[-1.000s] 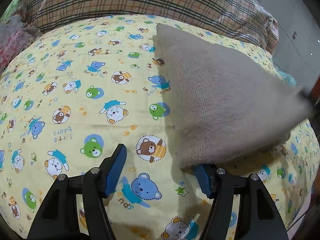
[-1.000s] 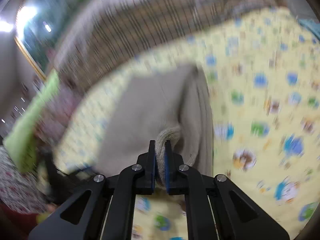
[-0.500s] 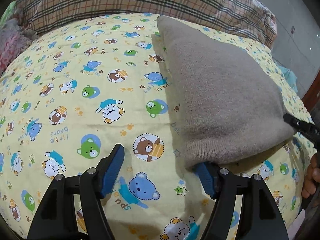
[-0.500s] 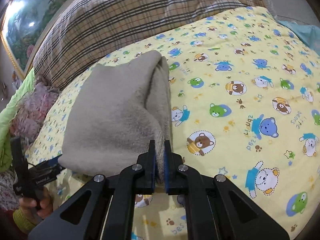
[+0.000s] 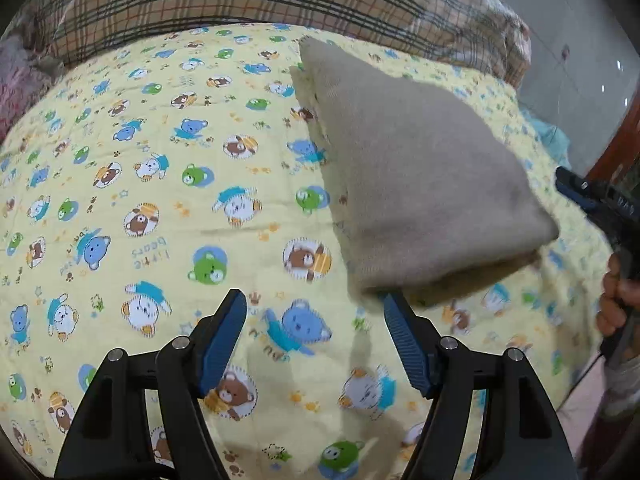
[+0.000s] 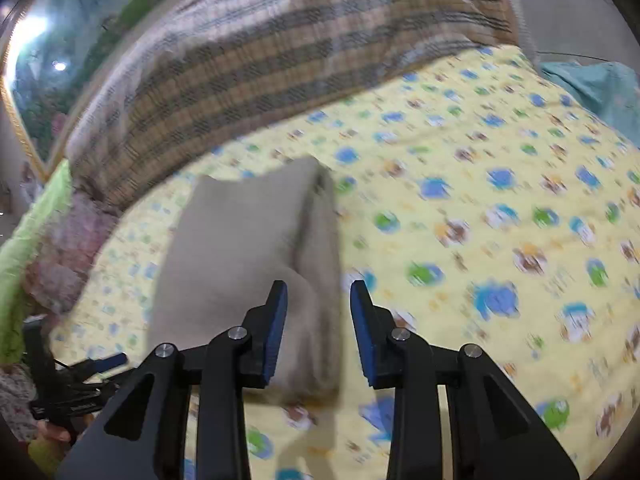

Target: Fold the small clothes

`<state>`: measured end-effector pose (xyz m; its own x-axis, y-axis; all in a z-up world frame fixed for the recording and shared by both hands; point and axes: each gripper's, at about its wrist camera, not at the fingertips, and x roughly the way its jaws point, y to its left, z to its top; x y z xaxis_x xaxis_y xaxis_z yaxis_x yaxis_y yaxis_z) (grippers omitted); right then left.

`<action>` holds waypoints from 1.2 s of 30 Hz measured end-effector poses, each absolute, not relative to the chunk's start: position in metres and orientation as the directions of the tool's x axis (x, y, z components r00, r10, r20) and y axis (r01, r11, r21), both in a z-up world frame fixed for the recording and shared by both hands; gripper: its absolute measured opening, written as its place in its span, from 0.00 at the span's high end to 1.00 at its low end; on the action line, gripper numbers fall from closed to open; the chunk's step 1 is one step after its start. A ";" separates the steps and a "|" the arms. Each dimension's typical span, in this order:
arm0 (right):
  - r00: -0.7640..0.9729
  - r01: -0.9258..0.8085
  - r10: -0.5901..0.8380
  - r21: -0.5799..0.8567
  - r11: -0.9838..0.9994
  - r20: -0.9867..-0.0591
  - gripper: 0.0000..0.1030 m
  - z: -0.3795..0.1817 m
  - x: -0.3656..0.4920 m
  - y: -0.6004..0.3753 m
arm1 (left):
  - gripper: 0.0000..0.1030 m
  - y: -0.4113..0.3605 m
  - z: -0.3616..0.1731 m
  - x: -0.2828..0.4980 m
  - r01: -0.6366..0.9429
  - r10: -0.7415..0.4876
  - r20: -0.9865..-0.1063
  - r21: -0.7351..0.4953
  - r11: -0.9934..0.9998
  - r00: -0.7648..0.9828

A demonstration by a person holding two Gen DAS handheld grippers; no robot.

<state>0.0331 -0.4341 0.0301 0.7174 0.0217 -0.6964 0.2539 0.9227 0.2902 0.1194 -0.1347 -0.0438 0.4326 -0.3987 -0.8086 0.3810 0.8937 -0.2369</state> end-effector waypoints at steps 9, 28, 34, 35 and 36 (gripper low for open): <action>0.655 0.189 -0.001 0.163 0.968 -0.756 0.21 0.018 0.117 -0.413 | 0.19 -0.149 -0.032 0.184 0.315 -0.522 -0.767 -0.424 0.849 0.374; 0.536 0.113 0.397 0.529 0.841 -0.745 0.47 -0.048 0.164 -0.459 | 0.26 -0.225 -0.073 0.269 0.324 -0.670 -0.699 -0.592 0.738 0.250; 0.560 0.109 0.391 0.533 0.839 -0.730 0.64 -0.034 0.159 -0.441 | 0.48 -0.215 -0.060 0.261 0.339 -0.697 -0.668 -0.613 0.713 0.260; 0.573 0.097 0.394 0.537 0.838 -0.719 0.65 -0.028 0.158 -0.435 | 0.49 -0.207 -0.055 0.258 0.332 -0.706 -0.659 -0.625 0.706 0.259; 0.583 0.082 0.400 0.541 0.837 -0.707 0.66 -0.022 0.157 -0.428 | 0.49 -0.200 -0.051 0.254 0.327 -0.707 -0.655 -0.628 0.706 0.268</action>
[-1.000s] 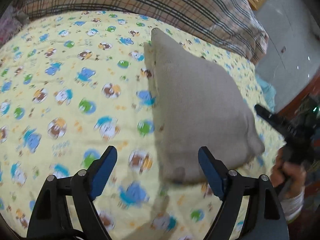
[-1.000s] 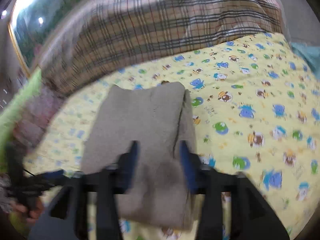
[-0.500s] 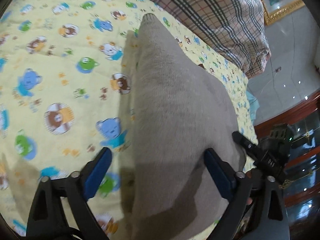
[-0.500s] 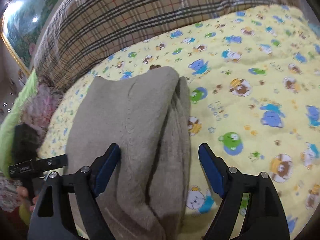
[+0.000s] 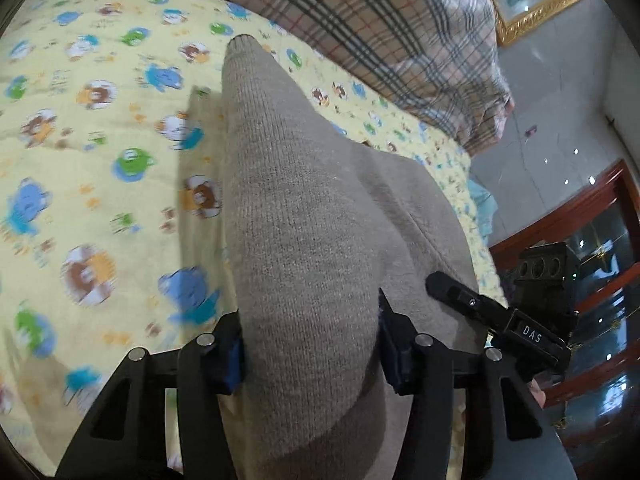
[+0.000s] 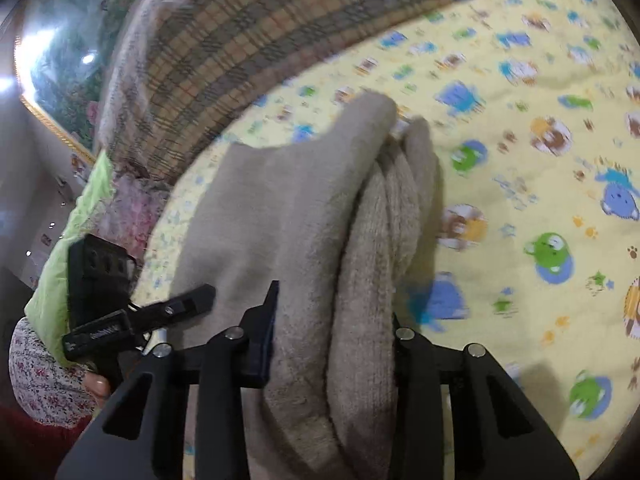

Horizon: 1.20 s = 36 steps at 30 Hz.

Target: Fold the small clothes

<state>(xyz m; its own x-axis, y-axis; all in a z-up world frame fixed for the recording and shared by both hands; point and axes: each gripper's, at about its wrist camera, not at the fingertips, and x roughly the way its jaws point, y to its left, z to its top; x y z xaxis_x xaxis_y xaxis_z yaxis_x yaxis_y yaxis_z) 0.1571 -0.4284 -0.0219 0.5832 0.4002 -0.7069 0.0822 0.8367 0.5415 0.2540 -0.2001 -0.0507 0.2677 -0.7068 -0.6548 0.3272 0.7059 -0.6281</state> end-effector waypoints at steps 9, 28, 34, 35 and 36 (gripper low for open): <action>0.541 -0.125 0.563 0.602 0.789 -0.625 0.66 -0.014 0.179 -0.314 | 0.49 -0.071 -0.015 0.213 0.238 -0.630 -0.643 -0.592 0.770 0.436; 0.469 -0.067 0.550 0.593 0.803 -0.691 0.41 -0.066 0.211 -0.261 | 0.29 0.011 -0.063 0.204 0.085 -0.537 -0.696 -0.572 0.816 0.476; 0.580 -0.052 0.504 0.589 0.807 -0.640 0.41 -0.028 0.175 -0.280 | 0.23 0.032 -0.055 0.172 0.041 -0.520 -0.708 -0.573 0.818 0.478; 0.596 -0.052 0.495 0.585 0.810 -0.633 0.41 -0.022 0.165 -0.281 | 0.23 0.036 -0.056 0.165 0.037 -0.519 -0.710 -0.574 0.818 0.476; 0.606 -0.052 0.489 0.582 0.812 -0.628 0.41 -0.018 0.157 -0.282 | 0.23 0.040 -0.057 0.157 0.033 -0.515 -0.713 -0.571 0.820 0.476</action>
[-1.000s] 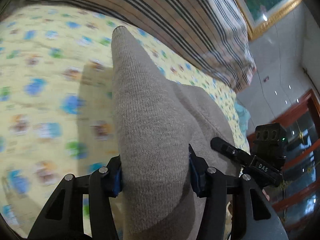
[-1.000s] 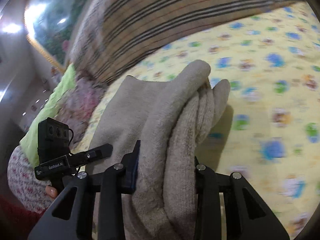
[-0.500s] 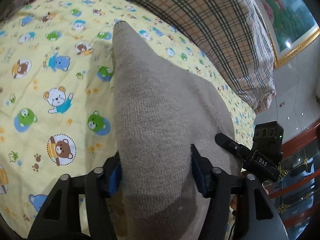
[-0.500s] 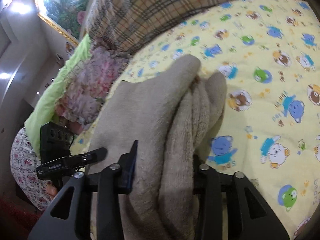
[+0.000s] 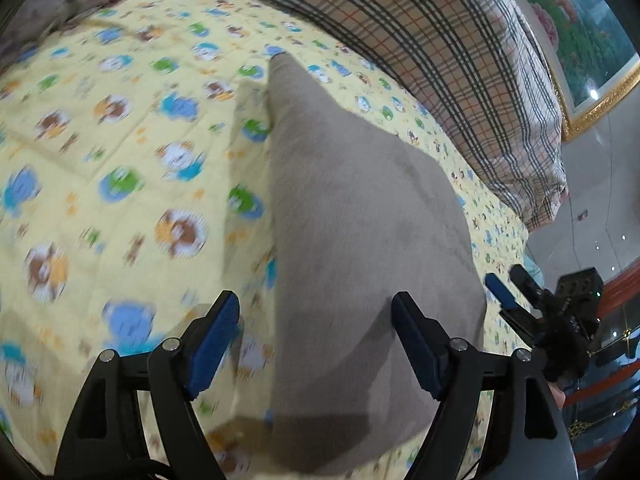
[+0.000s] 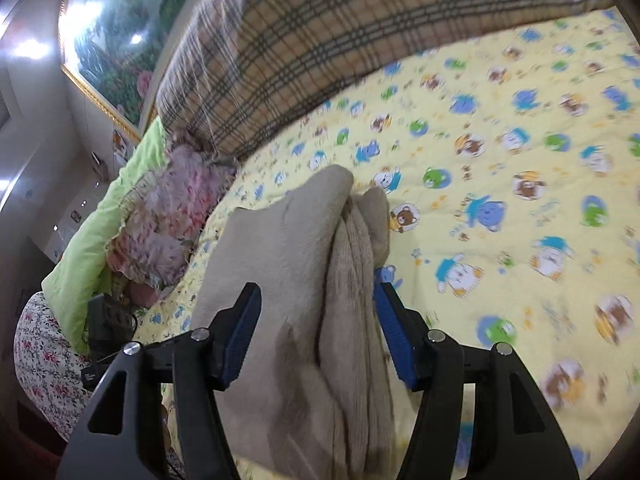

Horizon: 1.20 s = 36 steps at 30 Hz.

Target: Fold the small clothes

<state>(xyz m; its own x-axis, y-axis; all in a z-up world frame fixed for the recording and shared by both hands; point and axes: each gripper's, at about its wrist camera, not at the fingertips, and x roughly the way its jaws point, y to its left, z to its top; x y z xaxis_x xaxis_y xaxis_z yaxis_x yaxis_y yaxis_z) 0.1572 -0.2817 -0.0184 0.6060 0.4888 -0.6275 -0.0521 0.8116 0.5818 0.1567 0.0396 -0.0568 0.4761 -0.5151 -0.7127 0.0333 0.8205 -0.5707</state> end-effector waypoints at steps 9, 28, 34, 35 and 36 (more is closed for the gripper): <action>0.587 -0.034 0.469 0.558 0.829 -0.660 0.41 -0.029 0.094 -0.268 | 0.23 0.064 -0.061 0.105 0.030 -0.495 -0.736 -0.545 0.838 0.461; 0.603 -0.080 0.399 0.445 0.892 -0.691 0.48 -0.025 0.107 -0.233 | 0.21 0.055 -0.049 0.100 0.023 -0.399 -0.769 -0.449 0.893 0.500; 0.553 -0.039 0.351 0.398 0.917 -0.756 0.93 -0.043 0.120 -0.235 | 0.21 0.044 -0.053 0.113 0.006 -0.383 -0.786 -0.435 0.900 0.485; 0.566 -0.038 0.347 0.396 0.917 -0.748 0.94 -0.038 0.120 -0.239 | 0.21 0.042 -0.052 0.114 0.011 -0.382 -0.785 -0.432 0.902 0.488; 0.578 -0.036 0.344 0.398 0.917 -0.740 0.94 -0.033 0.119 -0.242 | 0.21 0.039 -0.049 0.115 0.023 -0.378 -0.783 -0.423 0.906 0.493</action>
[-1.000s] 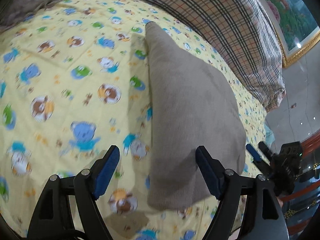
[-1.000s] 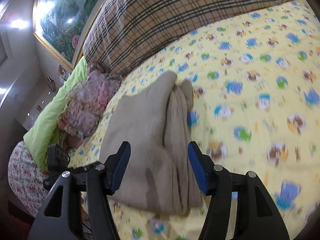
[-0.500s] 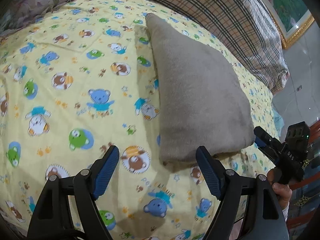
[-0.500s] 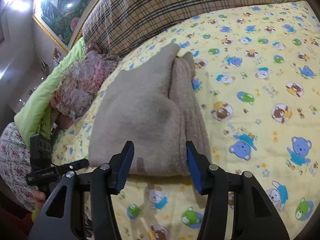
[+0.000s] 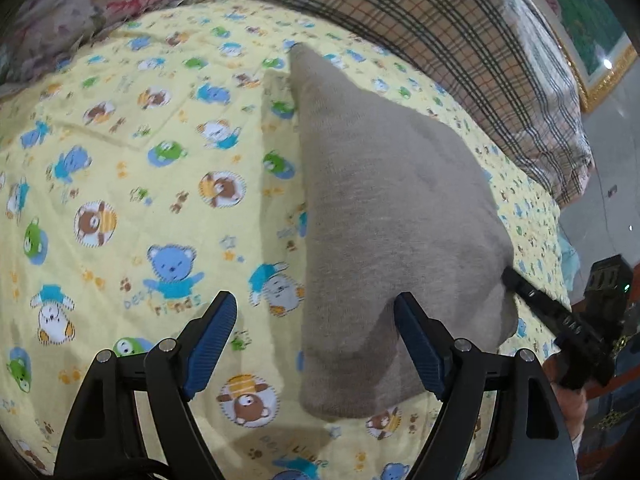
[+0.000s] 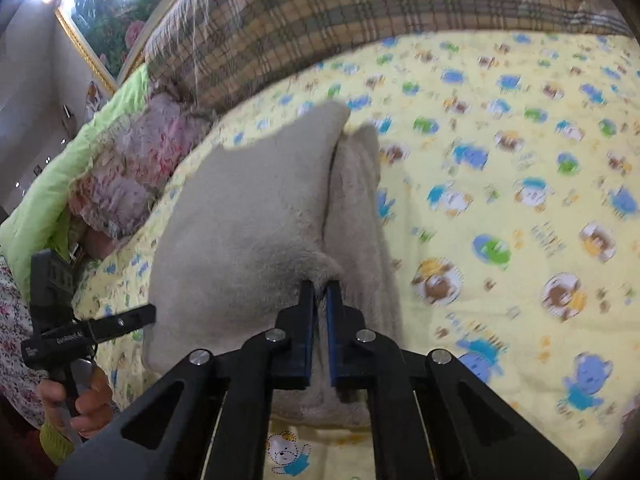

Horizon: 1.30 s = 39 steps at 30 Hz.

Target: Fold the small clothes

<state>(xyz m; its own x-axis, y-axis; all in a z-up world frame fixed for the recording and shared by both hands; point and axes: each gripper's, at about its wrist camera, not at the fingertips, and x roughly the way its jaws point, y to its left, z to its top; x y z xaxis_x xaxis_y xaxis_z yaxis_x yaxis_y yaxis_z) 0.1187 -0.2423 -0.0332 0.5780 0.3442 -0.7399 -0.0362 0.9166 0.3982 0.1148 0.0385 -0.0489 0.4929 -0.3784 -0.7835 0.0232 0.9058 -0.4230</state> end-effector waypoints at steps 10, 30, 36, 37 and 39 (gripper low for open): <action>0.566 0.017 0.265 0.333 0.943 -0.781 0.95 -0.061 0.115 -0.253 | 0.14 0.022 -0.067 0.112 0.047 -0.333 -0.806 -0.357 0.933 0.490; 0.525 0.010 0.343 0.408 0.913 -0.779 0.97 -0.063 0.081 -0.241 | 0.12 0.027 -0.068 0.089 0.048 -0.227 -0.829 -0.236 0.971 0.511; 0.569 0.027 0.374 0.471 0.882 -0.733 0.93 -0.048 0.076 -0.254 | 0.12 0.020 -0.058 0.077 0.055 -0.194 -0.813 -0.197 0.979 0.548; 0.578 0.012 0.378 0.471 0.882 -0.723 0.93 -0.043 0.070 -0.253 | 0.12 0.020 -0.056 0.075 0.052 -0.195 -0.813 -0.199 0.979 0.549; 0.588 -0.006 0.388 0.475 0.880 -0.710 0.93 -0.035 0.064 -0.250 | 0.12 0.021 -0.054 0.069 0.049 -0.207 -0.812 -0.216 0.975 0.546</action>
<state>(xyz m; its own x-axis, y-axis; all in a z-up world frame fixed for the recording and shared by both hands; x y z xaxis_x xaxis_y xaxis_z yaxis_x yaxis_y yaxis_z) 0.0640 -0.2505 -0.0349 0.5879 0.3876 -0.7100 -0.0060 0.8798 0.4752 0.0695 0.0206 -0.0537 0.5457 -0.2069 -0.8120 0.0490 0.9753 -0.2156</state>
